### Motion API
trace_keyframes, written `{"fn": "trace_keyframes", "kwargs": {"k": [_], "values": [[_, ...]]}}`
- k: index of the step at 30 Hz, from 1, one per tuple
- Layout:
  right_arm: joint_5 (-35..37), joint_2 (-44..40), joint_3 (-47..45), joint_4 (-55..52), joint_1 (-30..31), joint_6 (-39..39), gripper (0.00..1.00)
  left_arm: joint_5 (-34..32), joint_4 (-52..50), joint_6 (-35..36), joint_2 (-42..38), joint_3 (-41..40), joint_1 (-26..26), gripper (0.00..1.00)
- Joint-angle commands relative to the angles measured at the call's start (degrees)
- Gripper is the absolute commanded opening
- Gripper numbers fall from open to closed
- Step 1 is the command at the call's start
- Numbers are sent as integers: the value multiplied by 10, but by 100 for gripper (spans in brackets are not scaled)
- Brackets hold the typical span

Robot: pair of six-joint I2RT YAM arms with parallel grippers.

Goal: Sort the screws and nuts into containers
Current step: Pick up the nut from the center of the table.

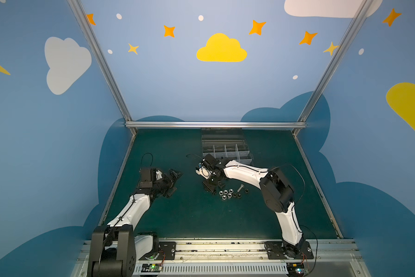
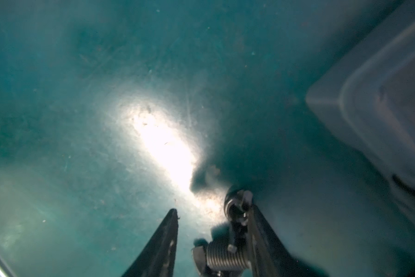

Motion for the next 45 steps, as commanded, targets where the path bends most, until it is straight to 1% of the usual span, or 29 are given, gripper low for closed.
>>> {"fn": "trace_keyframes", "kwargs": {"k": [1,8,12,20,22,27,31,39,45], "values": [[9,15,13,-14,1,6,46,-5,3,4,2,-3,0,100],[14,21,15,-12,0,2,46,-5,6,5,5,-5,0,100],[14,30,17,-12,-1,0,44,-5,5,5,3,-6,0,100],[3,41,12,1,-3,1,31,-6,3,4,-1,-5,1,100],[-5,40,6,7,-5,2,24,-6,2,4,-2,-5,1,100],[-12,37,-2,11,-9,4,14,-8,-2,5,-6,-4,1,100],[-21,26,-10,18,-13,3,0,-7,-3,5,-7,-4,1,100],[-81,-26,-26,45,-42,12,0,-8,-6,6,-11,-4,2,100],[-128,-79,-16,52,-79,7,0,-8,-6,7,-12,-6,3,100]]}}
